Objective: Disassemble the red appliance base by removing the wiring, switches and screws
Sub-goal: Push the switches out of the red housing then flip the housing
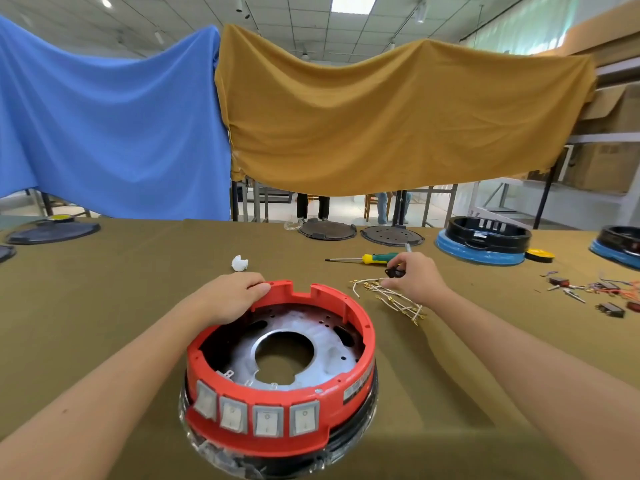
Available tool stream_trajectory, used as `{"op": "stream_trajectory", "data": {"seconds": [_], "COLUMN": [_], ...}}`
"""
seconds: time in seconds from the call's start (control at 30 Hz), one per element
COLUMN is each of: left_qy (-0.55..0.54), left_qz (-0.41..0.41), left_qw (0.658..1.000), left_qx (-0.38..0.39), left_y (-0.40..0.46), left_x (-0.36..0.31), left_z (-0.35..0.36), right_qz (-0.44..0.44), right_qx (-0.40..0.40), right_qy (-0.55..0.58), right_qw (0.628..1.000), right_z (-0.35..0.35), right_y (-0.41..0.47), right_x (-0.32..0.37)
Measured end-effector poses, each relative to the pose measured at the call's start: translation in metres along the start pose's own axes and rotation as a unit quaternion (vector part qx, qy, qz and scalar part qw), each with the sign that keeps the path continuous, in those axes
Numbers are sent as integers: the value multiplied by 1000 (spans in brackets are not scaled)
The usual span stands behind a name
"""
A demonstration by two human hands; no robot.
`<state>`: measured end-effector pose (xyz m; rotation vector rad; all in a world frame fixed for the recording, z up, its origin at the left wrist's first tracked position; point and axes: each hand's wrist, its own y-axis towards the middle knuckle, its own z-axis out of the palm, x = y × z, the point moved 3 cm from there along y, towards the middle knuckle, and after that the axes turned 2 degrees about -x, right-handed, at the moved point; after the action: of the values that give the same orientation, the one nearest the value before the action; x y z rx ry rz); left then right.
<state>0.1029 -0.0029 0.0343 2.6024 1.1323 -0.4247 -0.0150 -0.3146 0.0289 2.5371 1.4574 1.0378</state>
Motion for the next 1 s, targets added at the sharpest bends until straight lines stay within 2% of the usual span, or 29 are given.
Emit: {"op": "stream_trajectory", "data": {"seconds": [0.1, 0.23, 0.4, 0.47, 0.57, 0.67, 0.73, 0.83, 0.9, 1.0], "left_qy": [-7, -12, -13, -13, -17, -17, -18, -21, -20, -21], "left_qz": [-3, -5, -13, -15, -20, -23, -23, -19, -19, -25], "left_qw": [1000, 1000, 1000, 1000, 1000, 1000, 1000, 999, 999, 999], "left_qx": [-1, -4, -3, -3, -5, -7, -10, -17, -22, -33], "left_y": [3, 6, 7, 6, 3, 0, -2, -5, -5, -3], "left_x": [2, 3, 3, 3, 1, -2, -4, -6, -6, -4], "left_z": [1, 2, 3, 2, 0, -2, -3, -5, -5, -5], "right_qz": [5, 37, 60, 92, 130, 131, 130, 143, 132, 87], "right_qx": [-3, 42, -56, -62, -21, 34, 53, 77, 59, -9], "right_qy": [2, 8, 108, 182, 297, 409, 442, 443, 444, 458], "right_qw": [1000, 998, 991, 977, 946, 902, 886, 882, 884, 885], "right_z": [7, 18, 0, -13, -25, -27, -24, -9, 0, 11], "right_y": [7, 11, 17, 16, 3, -17, -29, -45, -52, -61], "right_x": [-8, -19, -14, -10, 2, 18, 24, 28, 29, 30]}}
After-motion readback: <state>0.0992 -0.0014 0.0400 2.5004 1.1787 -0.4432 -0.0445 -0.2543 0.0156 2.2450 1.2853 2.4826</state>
